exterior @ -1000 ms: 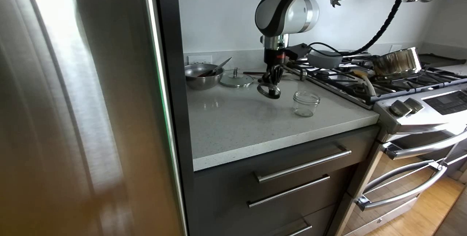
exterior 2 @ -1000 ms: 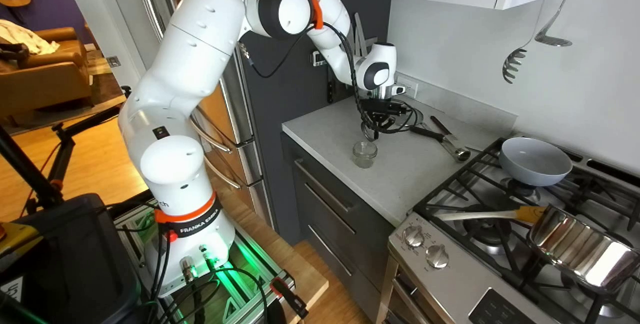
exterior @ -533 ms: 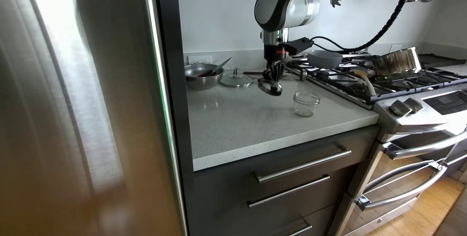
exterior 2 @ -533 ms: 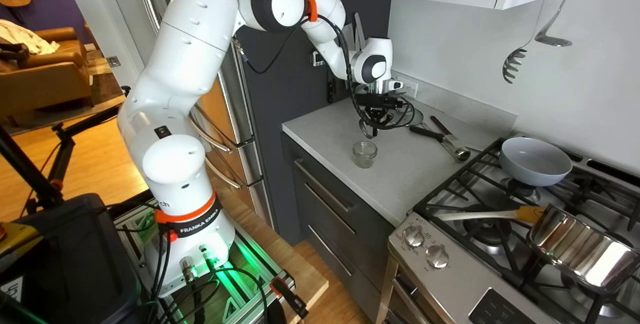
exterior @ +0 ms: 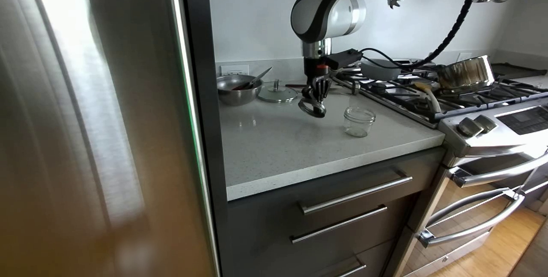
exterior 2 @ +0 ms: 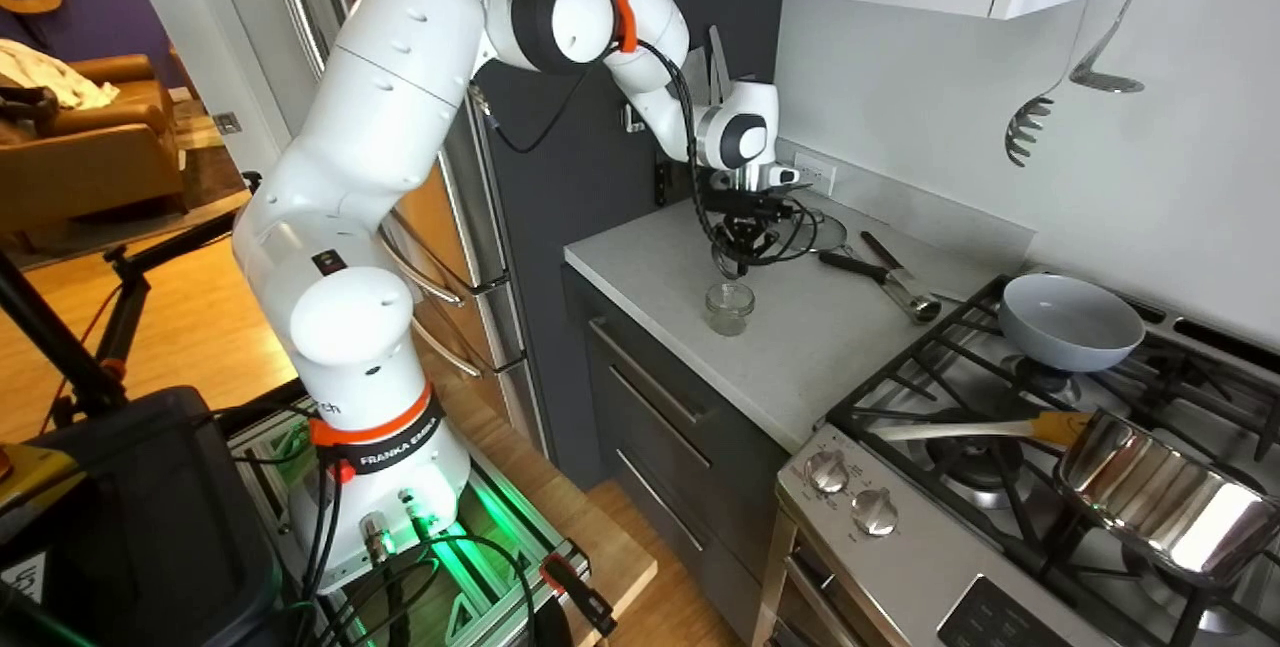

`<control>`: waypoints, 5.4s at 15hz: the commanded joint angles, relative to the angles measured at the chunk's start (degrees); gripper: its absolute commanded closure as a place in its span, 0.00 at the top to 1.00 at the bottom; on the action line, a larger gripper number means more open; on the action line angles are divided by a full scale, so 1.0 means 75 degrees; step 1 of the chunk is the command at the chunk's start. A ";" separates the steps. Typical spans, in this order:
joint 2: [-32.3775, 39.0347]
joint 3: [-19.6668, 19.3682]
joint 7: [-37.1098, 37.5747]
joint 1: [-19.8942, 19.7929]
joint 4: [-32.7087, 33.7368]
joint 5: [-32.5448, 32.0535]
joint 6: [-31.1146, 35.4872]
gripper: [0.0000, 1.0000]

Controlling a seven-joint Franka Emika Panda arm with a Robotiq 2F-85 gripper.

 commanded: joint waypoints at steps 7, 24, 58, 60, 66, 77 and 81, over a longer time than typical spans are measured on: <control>0.0484 -0.0055 0.0191 0.0132 0.0643 -0.0104 -0.0477 0.34; 0.0325 0.0198 -0.1113 -0.0238 0.0421 -0.0032 -0.0113 0.41; 0.0597 0.0605 -0.2736 -0.0517 0.0692 0.0104 -0.0432 0.10; 0.0474 0.0578 -0.2682 -0.0512 0.0565 0.0083 -0.0353 0.00; -0.0047 0.0384 -0.2290 -0.0407 0.0098 -0.0059 -0.0209 0.02; -0.1552 -0.0393 0.0672 0.0475 -0.1662 -0.1194 -0.0353 0.02; -0.1992 -0.0672 0.1869 0.0663 -0.2328 -0.1562 -0.0353 0.02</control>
